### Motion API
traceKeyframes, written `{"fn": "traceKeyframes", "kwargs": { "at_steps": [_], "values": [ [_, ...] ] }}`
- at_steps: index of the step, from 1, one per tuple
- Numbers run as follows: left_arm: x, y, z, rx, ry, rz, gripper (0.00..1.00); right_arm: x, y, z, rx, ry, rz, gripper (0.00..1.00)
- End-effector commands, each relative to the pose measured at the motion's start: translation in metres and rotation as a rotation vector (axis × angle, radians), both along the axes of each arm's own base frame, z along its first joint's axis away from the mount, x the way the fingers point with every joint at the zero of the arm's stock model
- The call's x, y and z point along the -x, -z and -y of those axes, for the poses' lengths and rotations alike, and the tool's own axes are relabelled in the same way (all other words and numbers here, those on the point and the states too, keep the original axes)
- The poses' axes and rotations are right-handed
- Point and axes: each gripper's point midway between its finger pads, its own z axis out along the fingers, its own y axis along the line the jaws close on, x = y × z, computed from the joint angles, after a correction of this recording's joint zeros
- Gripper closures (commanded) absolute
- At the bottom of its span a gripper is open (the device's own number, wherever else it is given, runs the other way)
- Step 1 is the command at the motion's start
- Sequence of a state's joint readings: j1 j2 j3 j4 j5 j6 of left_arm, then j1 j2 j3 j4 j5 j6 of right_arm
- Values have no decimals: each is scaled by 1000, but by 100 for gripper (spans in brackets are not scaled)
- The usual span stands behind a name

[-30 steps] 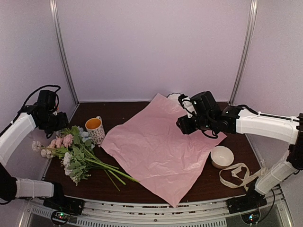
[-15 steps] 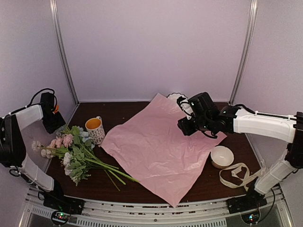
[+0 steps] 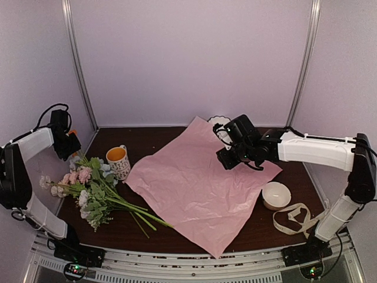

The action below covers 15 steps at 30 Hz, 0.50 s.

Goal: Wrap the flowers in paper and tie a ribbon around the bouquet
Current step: Pick up the fake flower from the corner of the board.

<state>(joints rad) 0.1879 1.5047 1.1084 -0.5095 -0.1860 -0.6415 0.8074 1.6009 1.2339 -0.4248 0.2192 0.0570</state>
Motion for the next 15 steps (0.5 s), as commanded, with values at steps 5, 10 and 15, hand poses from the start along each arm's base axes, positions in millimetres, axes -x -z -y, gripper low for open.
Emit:
{"fn": "traceKeyframes", "kwargs": {
  "at_steps": [5,10,15],
  "values": [
    [-1,-26,5,-92,23,54,48,-4,-4,-5,32,-1,6,44],
    [-10,1,-2,-107,12,-33,43,-3,-3,-5,40,-2,4,44],
    [-19,16,-5,-111,13,-73,51,0,-3,-2,47,1,2,44]
  ]
}}
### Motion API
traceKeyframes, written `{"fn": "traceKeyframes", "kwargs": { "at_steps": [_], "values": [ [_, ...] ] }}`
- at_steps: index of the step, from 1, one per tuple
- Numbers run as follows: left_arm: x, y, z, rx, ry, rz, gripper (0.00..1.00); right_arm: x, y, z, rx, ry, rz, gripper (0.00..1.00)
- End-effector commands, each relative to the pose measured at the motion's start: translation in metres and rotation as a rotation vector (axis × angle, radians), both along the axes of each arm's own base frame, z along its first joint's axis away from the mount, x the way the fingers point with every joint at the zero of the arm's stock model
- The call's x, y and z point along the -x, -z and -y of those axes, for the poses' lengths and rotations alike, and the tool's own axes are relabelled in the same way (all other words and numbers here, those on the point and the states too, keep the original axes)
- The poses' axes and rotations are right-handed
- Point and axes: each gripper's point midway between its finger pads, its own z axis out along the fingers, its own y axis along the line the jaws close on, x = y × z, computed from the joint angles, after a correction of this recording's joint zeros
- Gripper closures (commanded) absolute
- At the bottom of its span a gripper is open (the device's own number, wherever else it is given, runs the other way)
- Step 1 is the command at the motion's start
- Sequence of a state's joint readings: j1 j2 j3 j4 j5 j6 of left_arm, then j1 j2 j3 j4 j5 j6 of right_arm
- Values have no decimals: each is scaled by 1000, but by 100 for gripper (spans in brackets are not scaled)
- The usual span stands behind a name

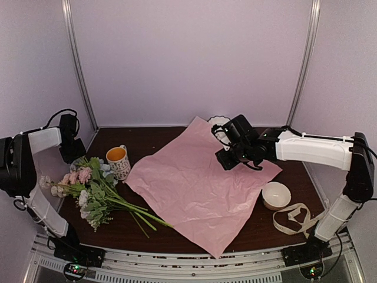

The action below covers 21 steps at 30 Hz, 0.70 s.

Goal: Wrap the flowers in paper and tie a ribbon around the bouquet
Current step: Pick up the fake flower from the corner of the board.

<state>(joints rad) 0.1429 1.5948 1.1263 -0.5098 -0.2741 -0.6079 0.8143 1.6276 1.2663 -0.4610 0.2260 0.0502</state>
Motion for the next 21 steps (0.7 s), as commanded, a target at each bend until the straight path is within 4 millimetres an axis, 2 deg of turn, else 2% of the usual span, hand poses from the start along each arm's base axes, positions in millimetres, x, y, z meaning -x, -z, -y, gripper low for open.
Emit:
{"fn": "traceKeyframes", "kwargs": {
  "at_steps": [1,2,4,5,9,14,16,18,21],
  "values": [
    [-13,-10,-8,-34,-7,25,58,0,-7,1,17,8,17,44],
    [-13,-11,-7,-34,-7,29,69,0,-7,2,19,10,17,44],
    [-12,-21,-5,-26,-7,58,97,1,-8,1,19,9,17,44],
    [-11,-30,-5,-27,-7,84,100,1,-8,1,20,10,15,44],
    [0,-84,-12,-107,-10,195,100,2,-11,-1,15,2,18,43],
    [16,-175,-10,-252,61,368,100,4,-15,-9,-13,-16,17,43],
    [18,-214,5,-338,163,457,100,5,-19,-13,-32,-28,17,43],
    [22,-255,28,-419,269,568,100,7,-24,-17,-54,-44,19,43],
    [37,-310,61,-489,403,756,100,9,-33,-22,-86,-64,26,43]
  ]
}}
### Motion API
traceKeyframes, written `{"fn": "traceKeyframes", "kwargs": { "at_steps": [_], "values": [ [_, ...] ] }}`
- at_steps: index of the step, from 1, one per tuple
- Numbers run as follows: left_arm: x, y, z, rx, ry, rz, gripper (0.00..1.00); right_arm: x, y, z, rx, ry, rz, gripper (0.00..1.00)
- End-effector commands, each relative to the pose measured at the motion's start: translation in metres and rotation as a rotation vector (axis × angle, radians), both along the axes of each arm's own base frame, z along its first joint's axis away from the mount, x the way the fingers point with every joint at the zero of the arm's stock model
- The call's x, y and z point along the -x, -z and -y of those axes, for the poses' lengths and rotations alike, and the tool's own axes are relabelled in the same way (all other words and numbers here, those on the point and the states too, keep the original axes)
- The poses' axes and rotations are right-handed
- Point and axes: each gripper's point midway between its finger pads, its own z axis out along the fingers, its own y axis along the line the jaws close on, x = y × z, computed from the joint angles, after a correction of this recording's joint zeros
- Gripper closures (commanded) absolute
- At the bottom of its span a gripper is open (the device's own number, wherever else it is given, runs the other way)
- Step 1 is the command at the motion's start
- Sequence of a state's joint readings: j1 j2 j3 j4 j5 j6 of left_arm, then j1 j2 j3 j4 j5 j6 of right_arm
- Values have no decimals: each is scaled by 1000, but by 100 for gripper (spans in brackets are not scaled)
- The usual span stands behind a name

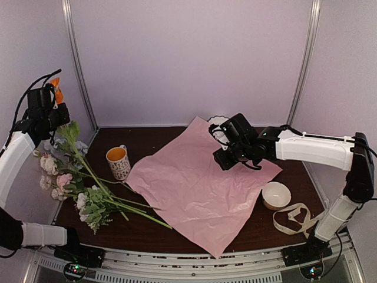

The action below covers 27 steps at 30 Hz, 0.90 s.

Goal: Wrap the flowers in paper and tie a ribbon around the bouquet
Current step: Pick up the fake flower from the corner of the board, then pass from the left arm to the right

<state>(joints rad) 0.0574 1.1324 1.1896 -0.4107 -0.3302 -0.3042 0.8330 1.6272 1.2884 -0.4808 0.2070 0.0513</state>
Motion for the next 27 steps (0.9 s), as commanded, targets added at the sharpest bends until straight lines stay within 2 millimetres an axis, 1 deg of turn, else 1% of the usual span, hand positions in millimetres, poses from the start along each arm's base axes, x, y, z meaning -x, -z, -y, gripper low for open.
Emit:
{"fn": "traceKeyframes", "kwargs": {
  "at_steps": [1,4,6,8,11,13,16,18,20,22,24,27],
  "values": [
    [16,-104,45,-196,230,313,100,4,-30,-14,-88,-41,34,43],
    [42,-148,77,-209,397,486,100,9,-40,-20,-139,-76,39,43],
    [60,-169,96,-221,502,566,100,14,-46,-27,-182,-111,39,43],
    [74,-182,107,-235,569,604,100,19,-53,-33,-226,-150,39,43],
    [95,-193,116,-243,620,638,100,28,-62,-43,-288,-212,38,43],
    [104,-197,119,-233,636,649,100,36,-73,-55,-345,-282,38,43],
    [110,-197,117,-206,629,636,100,53,-96,-81,-442,-425,36,43],
    [108,-191,113,-180,608,592,100,64,-112,-100,-481,-510,44,43],
    [107,-181,113,-139,605,545,100,70,-123,-114,-504,-556,49,43],
    [106,-170,122,-86,660,522,100,74,-133,-127,-541,-592,53,43],
    [109,-162,136,-20,739,527,100,79,-148,-140,-602,-636,54,43],
    [112,-152,143,69,778,535,100,89,-170,-164,-695,-693,71,44]
  ]
}}
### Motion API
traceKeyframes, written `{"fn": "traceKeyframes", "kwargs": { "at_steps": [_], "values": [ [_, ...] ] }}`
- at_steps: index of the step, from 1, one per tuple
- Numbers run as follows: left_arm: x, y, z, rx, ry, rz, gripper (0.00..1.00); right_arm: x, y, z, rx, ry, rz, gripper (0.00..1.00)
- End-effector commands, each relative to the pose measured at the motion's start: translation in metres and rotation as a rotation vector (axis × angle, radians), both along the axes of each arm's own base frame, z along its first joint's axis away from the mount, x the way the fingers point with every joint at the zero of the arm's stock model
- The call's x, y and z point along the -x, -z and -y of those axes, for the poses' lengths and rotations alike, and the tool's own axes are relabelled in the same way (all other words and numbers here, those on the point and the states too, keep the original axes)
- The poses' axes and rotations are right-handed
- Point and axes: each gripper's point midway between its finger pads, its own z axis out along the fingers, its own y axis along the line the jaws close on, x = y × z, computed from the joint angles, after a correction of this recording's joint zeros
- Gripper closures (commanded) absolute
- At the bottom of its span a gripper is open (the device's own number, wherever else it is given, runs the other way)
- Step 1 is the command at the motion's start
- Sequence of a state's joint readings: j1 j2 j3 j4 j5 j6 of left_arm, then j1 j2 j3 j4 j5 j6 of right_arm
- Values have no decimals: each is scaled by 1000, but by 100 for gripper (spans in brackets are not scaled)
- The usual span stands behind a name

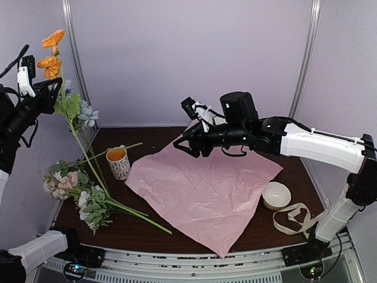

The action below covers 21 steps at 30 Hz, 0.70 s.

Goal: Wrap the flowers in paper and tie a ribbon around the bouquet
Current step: Pass from the left arm to the right

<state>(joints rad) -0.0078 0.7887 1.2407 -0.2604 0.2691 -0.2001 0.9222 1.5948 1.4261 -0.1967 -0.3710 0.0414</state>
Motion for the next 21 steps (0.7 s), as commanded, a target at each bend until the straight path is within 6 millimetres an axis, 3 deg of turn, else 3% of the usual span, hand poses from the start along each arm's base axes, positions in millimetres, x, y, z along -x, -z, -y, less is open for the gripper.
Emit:
{"fn": "traceKeyframes", "kwargs": {
  "at_steps": [1,7,11,15,21],
  "values": [
    [9,13,18,126,135,-34,100,21,-46,-43,-181,-130,25,45],
    [19,21,-1,292,58,-19,100,54,-47,-138,-269,-247,60,49],
    [27,25,-5,344,53,-18,100,56,-47,-199,-281,-235,82,47],
    [29,35,1,349,85,-58,100,50,-36,-229,-306,-203,79,39],
    [33,47,5,335,101,-75,100,65,-8,-249,-271,-200,108,36]
  ]
}}
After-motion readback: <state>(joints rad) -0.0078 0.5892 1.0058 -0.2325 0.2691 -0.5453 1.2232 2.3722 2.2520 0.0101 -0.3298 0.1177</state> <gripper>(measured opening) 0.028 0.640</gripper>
